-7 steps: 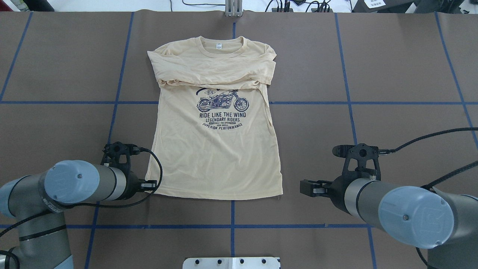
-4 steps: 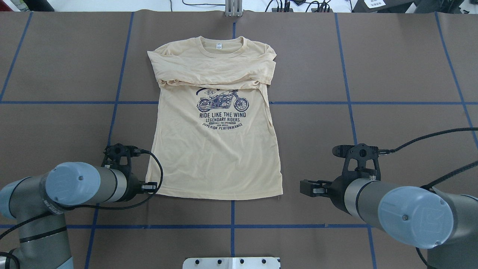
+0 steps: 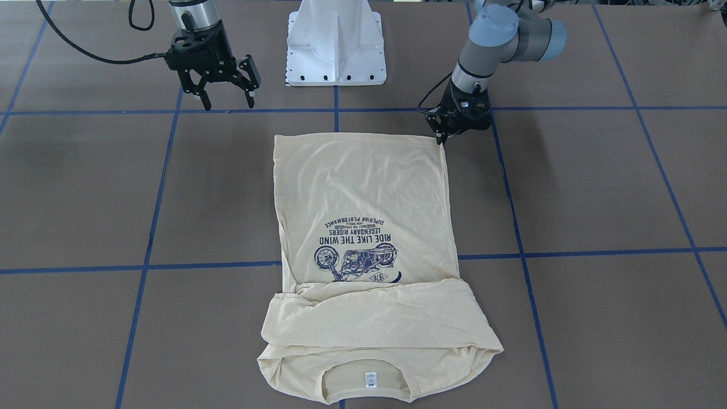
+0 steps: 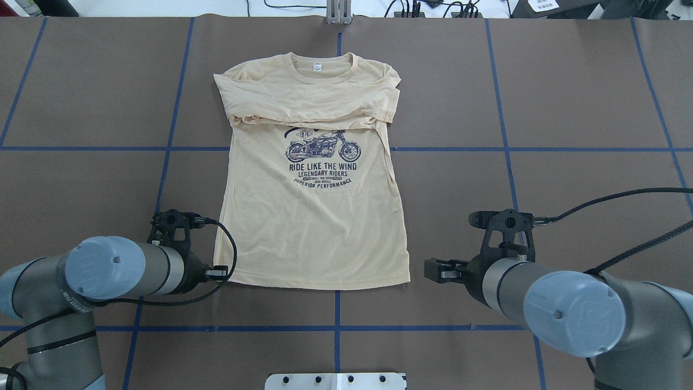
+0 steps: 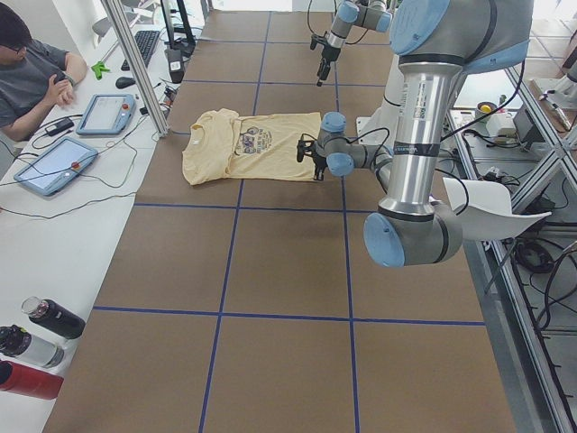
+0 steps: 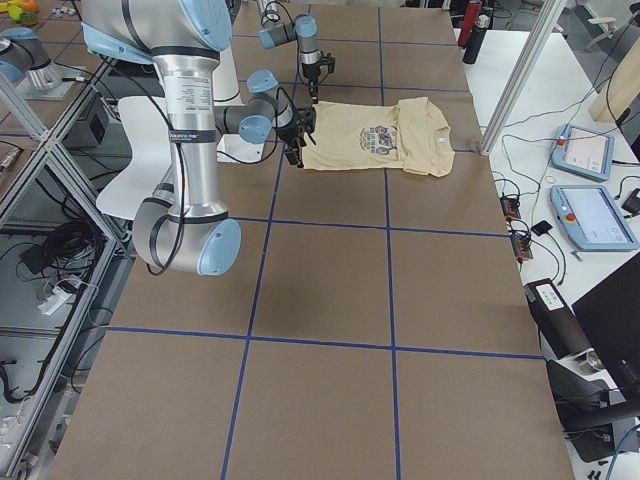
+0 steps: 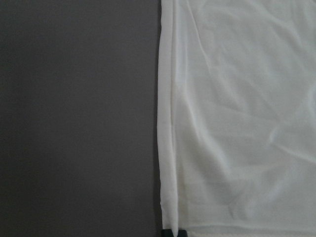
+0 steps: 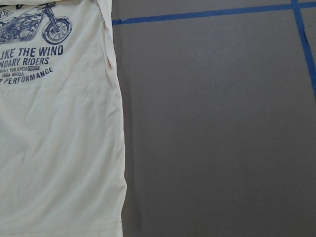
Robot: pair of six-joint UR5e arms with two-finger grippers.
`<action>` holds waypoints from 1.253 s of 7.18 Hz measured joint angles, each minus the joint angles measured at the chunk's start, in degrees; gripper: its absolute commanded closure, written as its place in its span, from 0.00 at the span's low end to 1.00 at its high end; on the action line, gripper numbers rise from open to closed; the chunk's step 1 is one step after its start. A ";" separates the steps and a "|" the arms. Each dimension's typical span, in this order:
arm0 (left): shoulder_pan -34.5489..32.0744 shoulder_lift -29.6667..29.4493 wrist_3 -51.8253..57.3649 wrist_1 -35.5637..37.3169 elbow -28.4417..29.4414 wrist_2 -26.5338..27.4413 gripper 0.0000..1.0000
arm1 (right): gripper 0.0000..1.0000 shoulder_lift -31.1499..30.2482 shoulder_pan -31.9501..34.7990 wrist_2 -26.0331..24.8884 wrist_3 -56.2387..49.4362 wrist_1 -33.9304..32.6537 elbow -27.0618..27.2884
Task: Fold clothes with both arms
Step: 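Move the right gripper to the hem corner nearest it while the left holds position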
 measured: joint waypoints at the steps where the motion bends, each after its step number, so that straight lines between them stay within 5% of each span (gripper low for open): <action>1: 0.01 -0.02 -0.02 0.04 -0.19 -0.02 1.00 | 0.03 3.09 -0.65 -1.16 0.18 0.00 -3.53; 6: 0.05 -0.13 -0.09 -0.02 -0.32 -0.03 1.00 | 0.45 9.60 -3.68 -4.61 0.60 0.14 -13.38; 9: 0.06 -0.15 -0.01 -0.02 -0.30 -0.03 1.00 | 0.49 9.88 -4.09 -4.73 0.63 0.22 -14.48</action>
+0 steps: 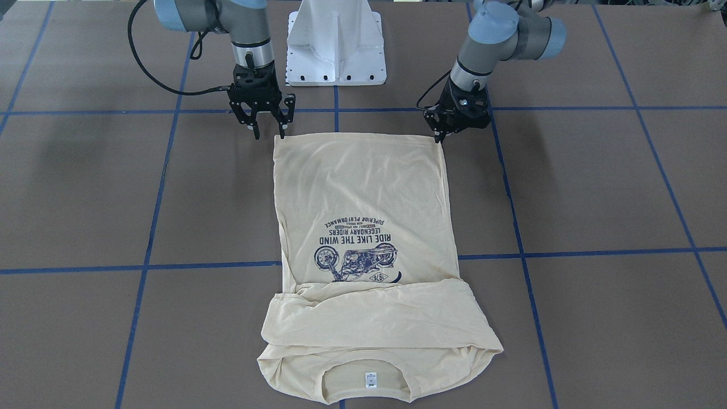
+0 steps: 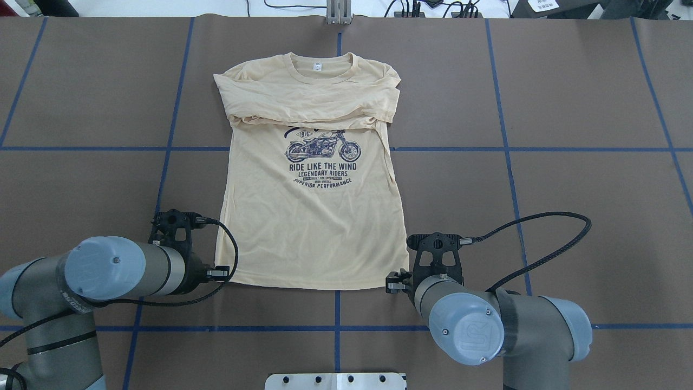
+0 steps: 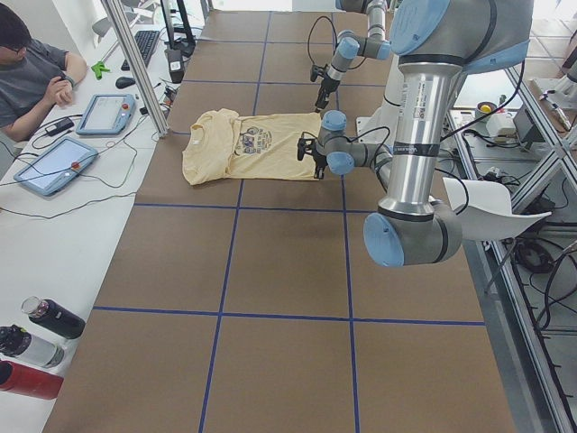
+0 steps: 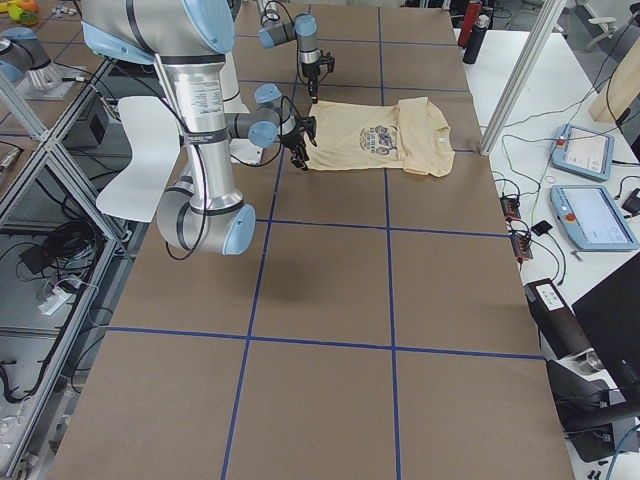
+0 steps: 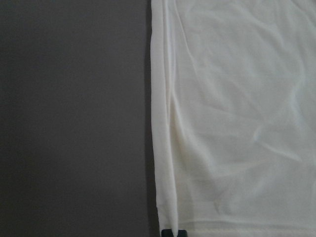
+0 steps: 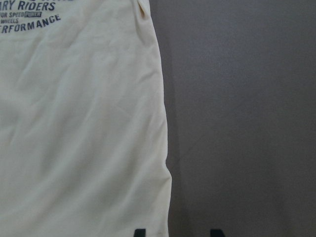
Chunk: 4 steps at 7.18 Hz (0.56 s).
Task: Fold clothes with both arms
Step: 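Move the right gripper to the hem corner nearest it while the left holds position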
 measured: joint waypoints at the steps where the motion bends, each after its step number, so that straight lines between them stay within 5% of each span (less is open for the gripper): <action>1: 0.00 0.00 0.01 0.00 0.00 0.00 1.00 | 0.49 0.04 -0.07 0.00 0.02 0.12 -0.39; 4: 0.00 0.01 0.01 0.00 0.03 0.00 1.00 | 0.53 0.97 -0.18 -0.01 0.05 0.30 -1.51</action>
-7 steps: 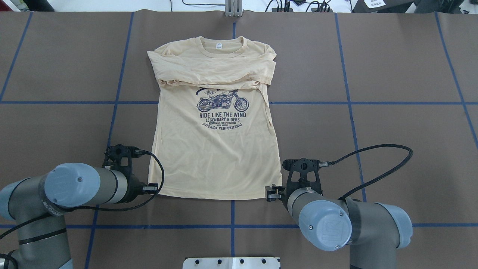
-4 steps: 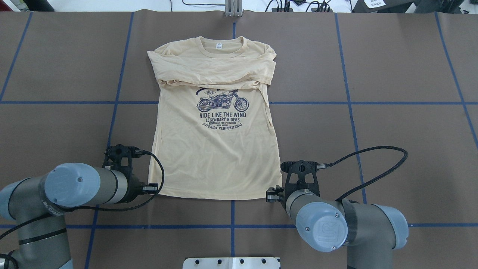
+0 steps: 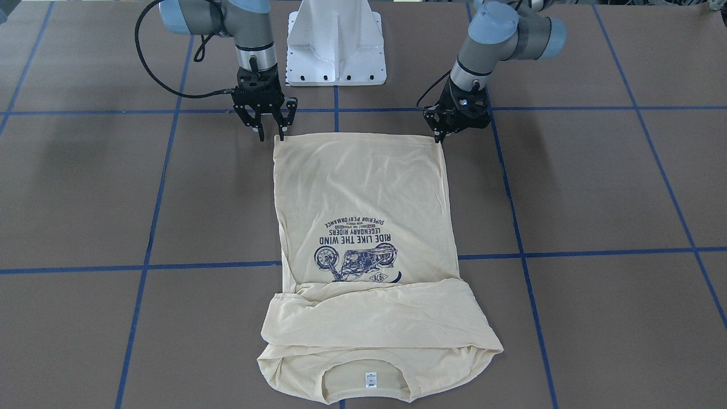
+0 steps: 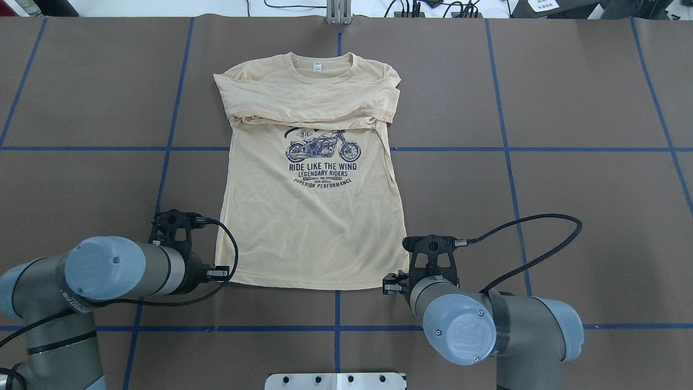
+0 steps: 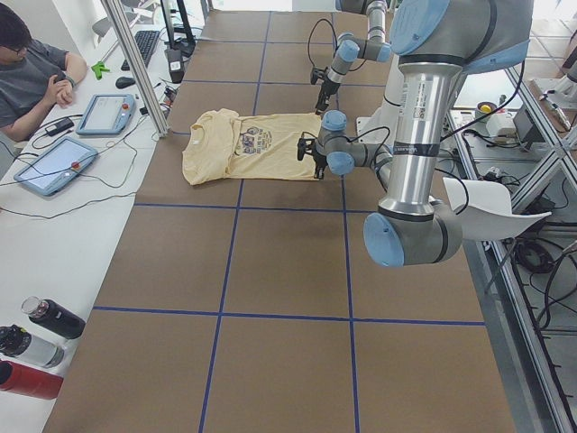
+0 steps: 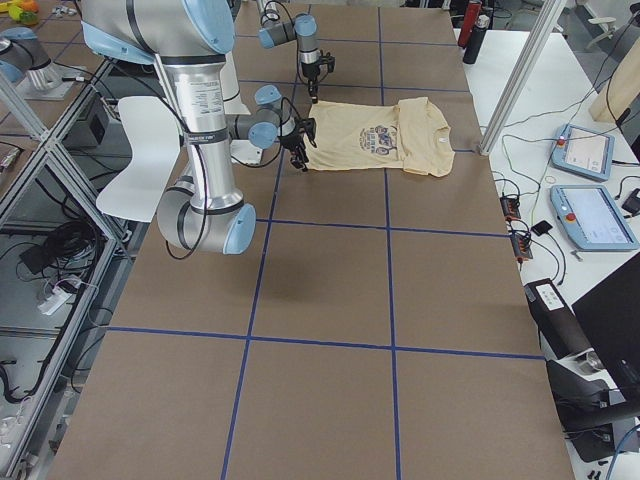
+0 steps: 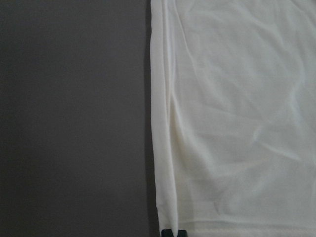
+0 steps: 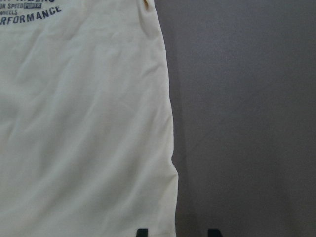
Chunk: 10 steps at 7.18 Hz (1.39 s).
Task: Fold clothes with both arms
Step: 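Move the right gripper to the hem corner nearest it while the left holds position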
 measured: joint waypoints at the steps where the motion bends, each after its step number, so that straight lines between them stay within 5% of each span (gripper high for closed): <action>1: 0.00 0.04 0.00 0.00 0.03 0.00 1.00 | 0.58 0.40 -0.08 0.00 0.04 0.03 -0.47; 3: 0.00 0.07 0.00 0.00 0.04 0.00 1.00 | 0.84 0.75 -0.23 0.00 0.12 0.03 -0.96; 6: 0.00 0.07 0.00 0.00 0.04 0.00 1.00 | 1.00 0.85 -0.39 -0.02 0.15 0.03 -0.96; 10: -0.17 0.53 0.38 1.07 -3.48 -0.60 1.00 | 1.00 -0.10 0.09 1.05 -0.09 -0.61 3.01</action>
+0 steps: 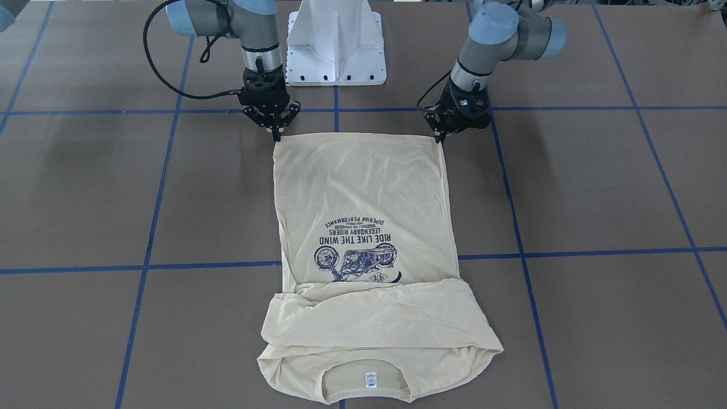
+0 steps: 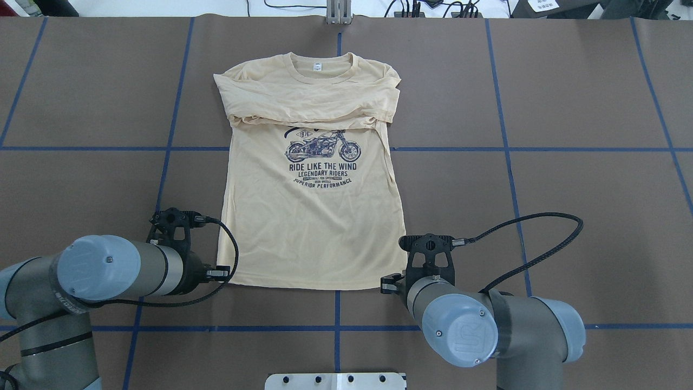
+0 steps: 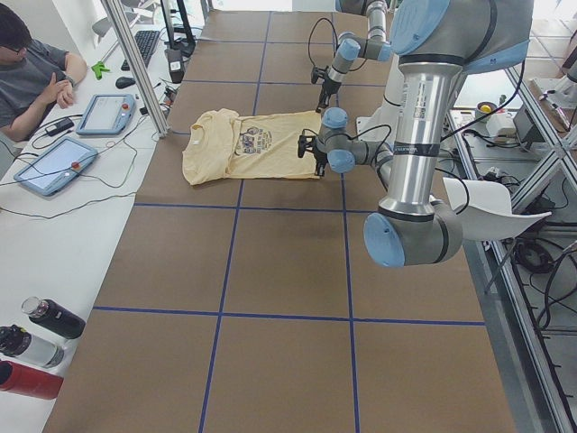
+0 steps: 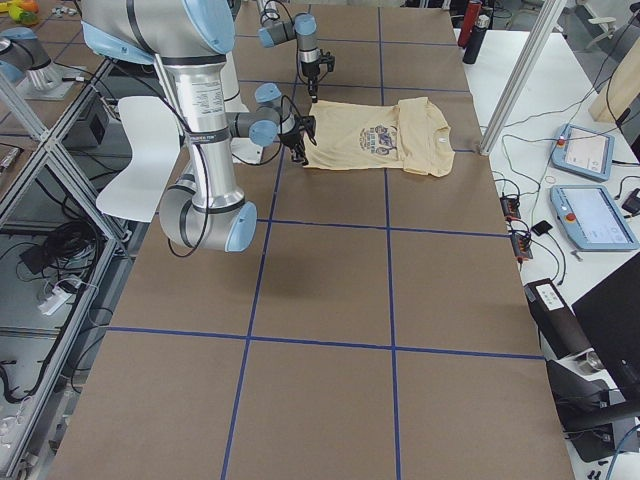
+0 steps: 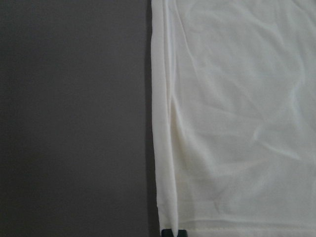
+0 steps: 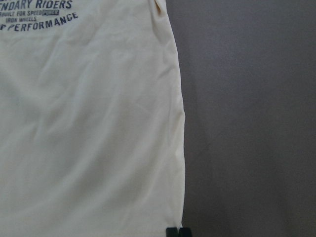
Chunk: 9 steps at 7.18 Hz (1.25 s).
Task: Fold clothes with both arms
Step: 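Grasp both hem corners and lift them up over the shirt toward the collar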
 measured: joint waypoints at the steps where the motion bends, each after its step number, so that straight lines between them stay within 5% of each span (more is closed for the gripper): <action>1: -0.05 0.85 0.12 1.88 -3.49 -0.74 1.00 | 1.00 -1.30 0.22 1.30 -0.04 -0.85 3.40; 6: 7.75 6.14 -5.17 16.13 -25.72 -2.64 1.00 | 1.00 -13.48 -5.44 5.24 0.06 -4.60 23.78; 9: 9.90 3.84 -6.71 19.65 -26.09 -2.49 1.00 | 1.00 -13.22 -5.44 4.86 0.05 -4.65 24.47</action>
